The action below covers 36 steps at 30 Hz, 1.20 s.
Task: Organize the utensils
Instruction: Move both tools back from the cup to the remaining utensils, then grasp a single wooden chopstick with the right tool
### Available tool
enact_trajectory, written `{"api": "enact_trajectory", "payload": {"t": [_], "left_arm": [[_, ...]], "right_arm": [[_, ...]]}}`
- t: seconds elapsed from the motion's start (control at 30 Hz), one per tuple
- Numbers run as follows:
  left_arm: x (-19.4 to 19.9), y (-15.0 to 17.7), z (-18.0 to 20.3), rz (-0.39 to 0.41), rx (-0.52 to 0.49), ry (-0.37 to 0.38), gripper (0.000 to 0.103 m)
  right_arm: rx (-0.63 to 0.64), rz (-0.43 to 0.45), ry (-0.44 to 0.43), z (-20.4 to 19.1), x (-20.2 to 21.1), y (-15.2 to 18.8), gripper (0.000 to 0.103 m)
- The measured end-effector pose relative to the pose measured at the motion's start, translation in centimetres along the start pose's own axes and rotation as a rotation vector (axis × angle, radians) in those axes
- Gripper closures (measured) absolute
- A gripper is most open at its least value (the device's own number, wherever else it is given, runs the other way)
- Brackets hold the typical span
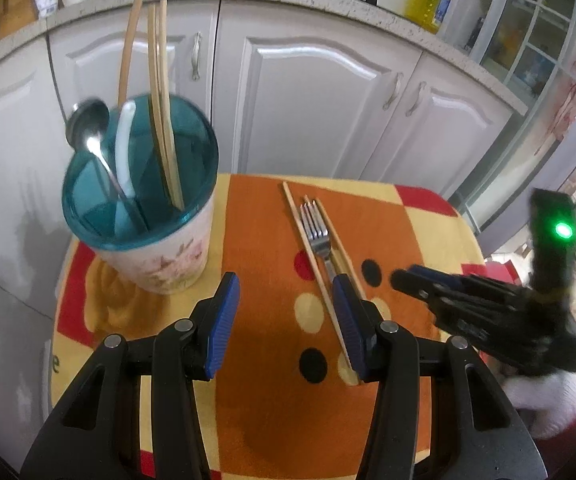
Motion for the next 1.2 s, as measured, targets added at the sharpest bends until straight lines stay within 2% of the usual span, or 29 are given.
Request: {"api": "enact_trajectory", "payload": {"t": [0.17, 0.33, 0.43, 0.53, 0.7, 0.87, 1.2], "left_arm": [[-1.6, 0.7, 0.0, -0.040, 0.000, -0.003, 0.056], [-3.5, 0.8, 0.3, -0.076, 0.001, -0.001, 0.056], [-5.0, 0.8, 0.8, -0.100, -0.005, 0.002, 0.056], [-6.8, 0.6, 1.3, -0.128, -0.003, 0.004, 0.056], [-9.7, 0.3, 2.2, -0.155, 0.012, 0.027, 0.056], [-11.8, 0.0, 2.3, -0.194, 0.049, 0.028, 0.056], [-13.2, -0.4, 2.6, -0.195, 0.019, -0.020, 0.059]], "right_arm": [[0.017, -0.044, 0.004, 0.1, -2.8, -1.0, 0.082], [0.036, -0.097, 0.039, 0.6, -5.1, -1.2, 0.091], [0.038, -0.086, 0.032, 0.8, -5.0, -1.1, 0.095], [0.020, -0.066, 0.069, 1.6, -4.1, -0.9, 0.100], [-0.039, -0.061, 0.060, 3.9, -2.8, 0.0, 0.100], [-0.060, -0.004, -0.047, 3.3, -1.0, -0.6, 0.099], [-0.010, -0.112, -0.054, 1.8, -4.4, 0.1, 0.098]]}}
Point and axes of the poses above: each gripper's, at about its wrist camera, not at the fingertips, and x roughly against the way its jaws point, z to its right, y to its underside, the point moved 4 cm from there along -x, roughly the way its jaws point, and after that the axes turned 4 degrees about -y, right-handed, at the moved point
